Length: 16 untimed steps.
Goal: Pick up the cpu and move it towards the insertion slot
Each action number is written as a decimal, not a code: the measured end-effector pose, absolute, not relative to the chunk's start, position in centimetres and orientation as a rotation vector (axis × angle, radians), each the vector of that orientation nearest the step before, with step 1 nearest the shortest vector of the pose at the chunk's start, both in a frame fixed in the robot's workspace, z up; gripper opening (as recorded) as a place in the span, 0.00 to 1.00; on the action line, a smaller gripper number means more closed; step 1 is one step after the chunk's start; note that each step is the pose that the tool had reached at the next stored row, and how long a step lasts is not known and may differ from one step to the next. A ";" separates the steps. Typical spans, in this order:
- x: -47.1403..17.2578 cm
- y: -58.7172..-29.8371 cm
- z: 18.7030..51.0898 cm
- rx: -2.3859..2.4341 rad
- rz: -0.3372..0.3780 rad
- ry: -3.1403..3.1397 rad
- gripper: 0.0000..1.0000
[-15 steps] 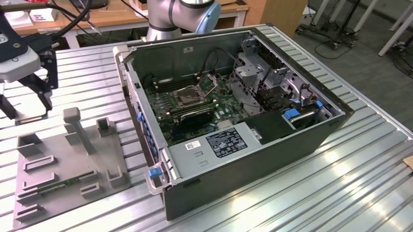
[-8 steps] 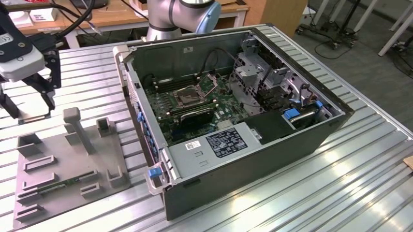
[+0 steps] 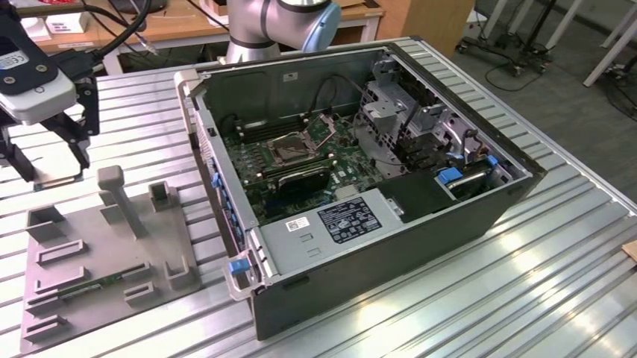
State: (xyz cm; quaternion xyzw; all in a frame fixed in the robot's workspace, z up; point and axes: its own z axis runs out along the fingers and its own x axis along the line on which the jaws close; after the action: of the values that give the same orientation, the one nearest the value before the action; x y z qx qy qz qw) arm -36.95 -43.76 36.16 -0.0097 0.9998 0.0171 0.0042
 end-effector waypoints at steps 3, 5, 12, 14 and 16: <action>-36.9 -43.8 36.2 -0.030 0.054 3.132 0.54; -36.8 -43.8 36.2 -0.030 0.053 3.133 0.54; -36.7 -43.8 36.2 -0.030 0.053 3.133 0.54; -36.7 -43.8 36.2 -0.030 0.054 3.133 0.54; -36.7 -43.8 36.2 -0.030 0.054 3.132 0.54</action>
State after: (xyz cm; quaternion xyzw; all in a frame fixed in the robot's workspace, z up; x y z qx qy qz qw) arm -36.69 -43.76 36.20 -0.0096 0.9998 0.0171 0.0043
